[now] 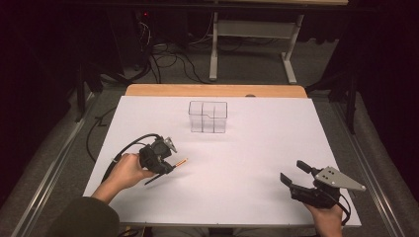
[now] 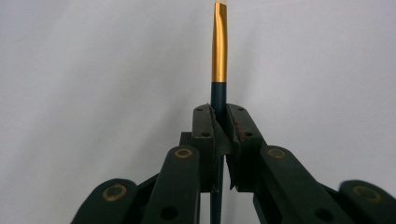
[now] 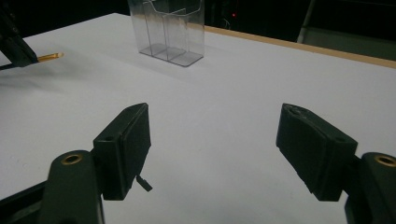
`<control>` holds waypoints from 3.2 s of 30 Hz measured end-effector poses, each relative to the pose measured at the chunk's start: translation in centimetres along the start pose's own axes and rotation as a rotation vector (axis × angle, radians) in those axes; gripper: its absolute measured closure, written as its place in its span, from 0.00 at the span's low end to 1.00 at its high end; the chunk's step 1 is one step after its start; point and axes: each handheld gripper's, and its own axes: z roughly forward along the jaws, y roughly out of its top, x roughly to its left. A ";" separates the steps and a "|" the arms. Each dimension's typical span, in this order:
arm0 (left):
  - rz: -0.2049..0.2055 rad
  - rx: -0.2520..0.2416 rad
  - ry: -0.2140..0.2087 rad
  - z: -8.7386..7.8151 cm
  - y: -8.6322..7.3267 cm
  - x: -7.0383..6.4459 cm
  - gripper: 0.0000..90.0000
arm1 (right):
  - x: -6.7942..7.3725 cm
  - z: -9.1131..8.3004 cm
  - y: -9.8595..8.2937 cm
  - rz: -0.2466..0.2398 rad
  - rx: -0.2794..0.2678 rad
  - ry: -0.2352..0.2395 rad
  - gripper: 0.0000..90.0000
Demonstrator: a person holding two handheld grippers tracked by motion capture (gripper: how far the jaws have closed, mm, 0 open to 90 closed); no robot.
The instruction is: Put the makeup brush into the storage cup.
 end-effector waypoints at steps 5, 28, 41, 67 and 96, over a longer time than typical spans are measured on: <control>-0.002 -0.019 -0.004 -0.3 0.0 0.0 0.91 | 0.0 0.0 0.0 -0.002 0.000 -0.003 0.31; -0.057 -0.226 -0.015 -2.7 -0.4 0.6 0.91 | 0.0 0.0 0.0 -0.005 -0.001 -0.003 0.31; -0.079 -0.331 -0.004 -3.7 0.2 0.7 0.91 | -0.1 0.5 0.1 -0.007 0.002 0.005 0.31; -0.178 -0.519 0.013 -4.8 0.8 2.3 0.91 | -0.7 0.8 0.1 0.013 -0.002 -0.017 0.31; -0.224 -0.610 0.058 -5.3 1.6 3.2 0.91 | -0.4 0.9 -0.1 0.007 0.010 -0.009 0.32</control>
